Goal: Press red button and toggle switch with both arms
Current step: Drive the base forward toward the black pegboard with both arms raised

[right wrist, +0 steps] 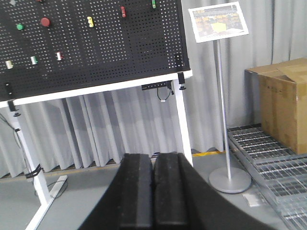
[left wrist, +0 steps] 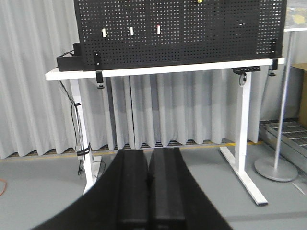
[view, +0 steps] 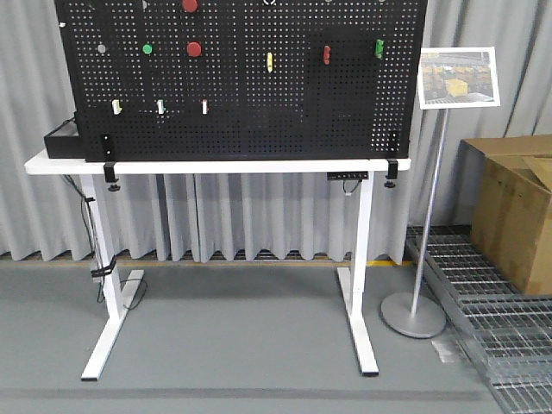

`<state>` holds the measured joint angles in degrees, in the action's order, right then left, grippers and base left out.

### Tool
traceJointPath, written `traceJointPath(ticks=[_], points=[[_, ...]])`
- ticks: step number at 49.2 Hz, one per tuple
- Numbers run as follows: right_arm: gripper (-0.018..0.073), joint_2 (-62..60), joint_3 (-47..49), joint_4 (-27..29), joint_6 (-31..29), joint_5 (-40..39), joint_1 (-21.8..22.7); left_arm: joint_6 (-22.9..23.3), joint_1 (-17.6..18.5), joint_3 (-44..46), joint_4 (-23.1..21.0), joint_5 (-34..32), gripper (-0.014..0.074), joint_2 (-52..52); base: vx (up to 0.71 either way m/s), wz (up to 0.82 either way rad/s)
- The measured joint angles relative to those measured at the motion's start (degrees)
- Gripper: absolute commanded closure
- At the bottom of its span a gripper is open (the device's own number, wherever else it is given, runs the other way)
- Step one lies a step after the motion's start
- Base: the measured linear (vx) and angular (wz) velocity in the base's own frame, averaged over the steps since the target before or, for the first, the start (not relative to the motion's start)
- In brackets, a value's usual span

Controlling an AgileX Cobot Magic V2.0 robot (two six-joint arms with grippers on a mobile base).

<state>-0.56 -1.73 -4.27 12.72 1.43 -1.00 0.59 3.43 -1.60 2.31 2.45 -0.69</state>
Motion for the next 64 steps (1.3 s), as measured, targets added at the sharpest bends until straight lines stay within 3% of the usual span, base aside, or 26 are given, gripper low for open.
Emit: traceJointPath(ticks=[64], points=[[0.0559, 0.0, 0.0, 0.0, 0.0, 0.1, 0.0, 0.0, 0.0, 0.0, 0.0, 0.0, 0.0594, 0.0, 0.47, 0.00]])
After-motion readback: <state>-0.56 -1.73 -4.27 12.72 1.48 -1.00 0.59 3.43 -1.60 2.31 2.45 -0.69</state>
